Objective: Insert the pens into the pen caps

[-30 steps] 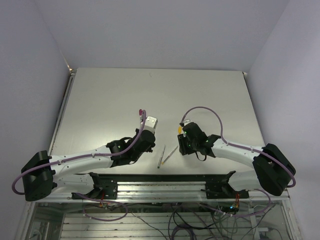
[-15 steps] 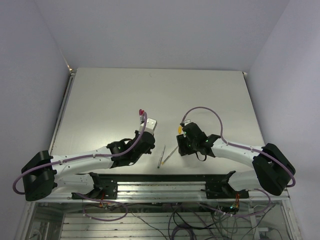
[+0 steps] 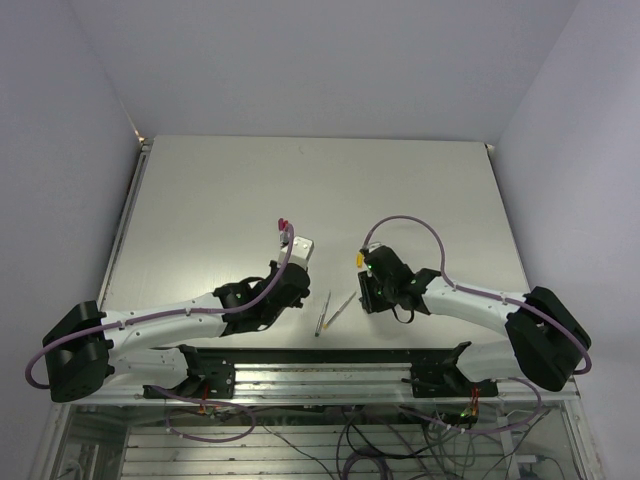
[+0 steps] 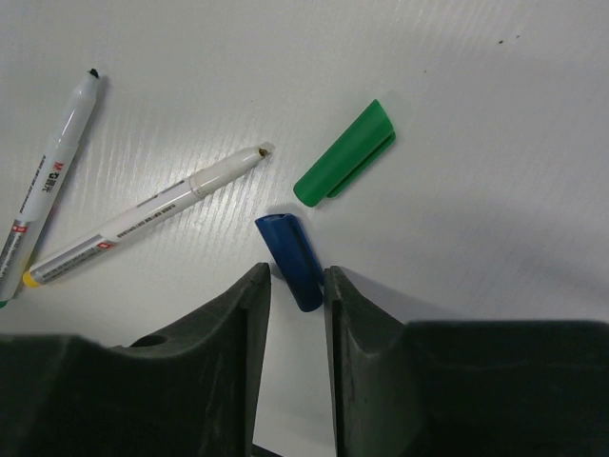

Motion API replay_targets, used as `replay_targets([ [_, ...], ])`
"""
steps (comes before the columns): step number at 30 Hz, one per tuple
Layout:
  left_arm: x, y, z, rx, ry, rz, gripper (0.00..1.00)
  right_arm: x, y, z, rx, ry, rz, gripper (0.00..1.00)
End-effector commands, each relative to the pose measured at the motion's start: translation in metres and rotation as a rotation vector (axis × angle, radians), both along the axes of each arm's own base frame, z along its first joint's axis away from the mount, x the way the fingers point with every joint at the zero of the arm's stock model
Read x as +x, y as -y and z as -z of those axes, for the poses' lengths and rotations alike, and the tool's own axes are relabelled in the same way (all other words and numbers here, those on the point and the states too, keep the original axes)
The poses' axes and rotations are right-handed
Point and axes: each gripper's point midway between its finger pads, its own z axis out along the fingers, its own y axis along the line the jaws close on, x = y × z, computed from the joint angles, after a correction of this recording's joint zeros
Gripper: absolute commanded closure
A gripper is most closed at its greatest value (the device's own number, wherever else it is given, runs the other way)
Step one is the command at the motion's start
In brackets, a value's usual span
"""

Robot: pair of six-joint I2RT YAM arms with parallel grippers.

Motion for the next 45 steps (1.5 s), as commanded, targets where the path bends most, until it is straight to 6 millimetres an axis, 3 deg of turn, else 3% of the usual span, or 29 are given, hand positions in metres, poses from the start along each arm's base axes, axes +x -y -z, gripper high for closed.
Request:
replay_targets([
  [1,0.004,-0.005,-0.009,-0.020,0.027,-0.030,0.93,-0.001,-0.003,-0.004,-0.015,-0.013,0.017,0.80],
  [4,0.004,-0.006,-0.008,-0.018,0.027,-0.030,0.93,-0.001,-0.002,-0.003,-0.028,-0.014,0.023,0.81],
  [9,0.004,-0.004,-0.008,-0.017,0.027,-0.026,0.93,0.003,0.001,0.001,-0.071,0.001,0.038,0.63],
  [13,0.005,-0.003,-0.008,-0.020,0.025,-0.026,0.93,0.005,0.002,0.005,-0.100,0.000,0.036,0.61],
  [17,0.005,-0.003,-0.008,-0.022,0.026,-0.027,0.93,0.003,0.000,0.009,-0.119,-0.014,0.025,0.70],
  [23,0.005,-0.002,-0.010,-0.024,0.031,-0.024,0.93,-0.008,0.000,0.013,-0.163,-0.058,0.011,1.00],
  [27,0.006,-0.004,-0.014,-0.020,0.039,-0.026,0.93,-0.011,0.000,0.009,-0.189,-0.069,0.015,1.00],
  [30,0.008,-0.005,-0.019,-0.025,0.054,-0.037,0.93,0.004,-0.009,-0.014,-0.160,0.001,0.022,1.00],
  [38,0.012,0.000,-0.036,-0.087,0.096,-0.038,0.93,0.060,-0.031,-0.113,0.005,0.330,0.104,1.00],
  [45,0.021,0.011,-0.060,-0.177,0.178,-0.032,0.93,0.101,-0.036,-0.172,0.180,0.614,0.212,1.00],
])
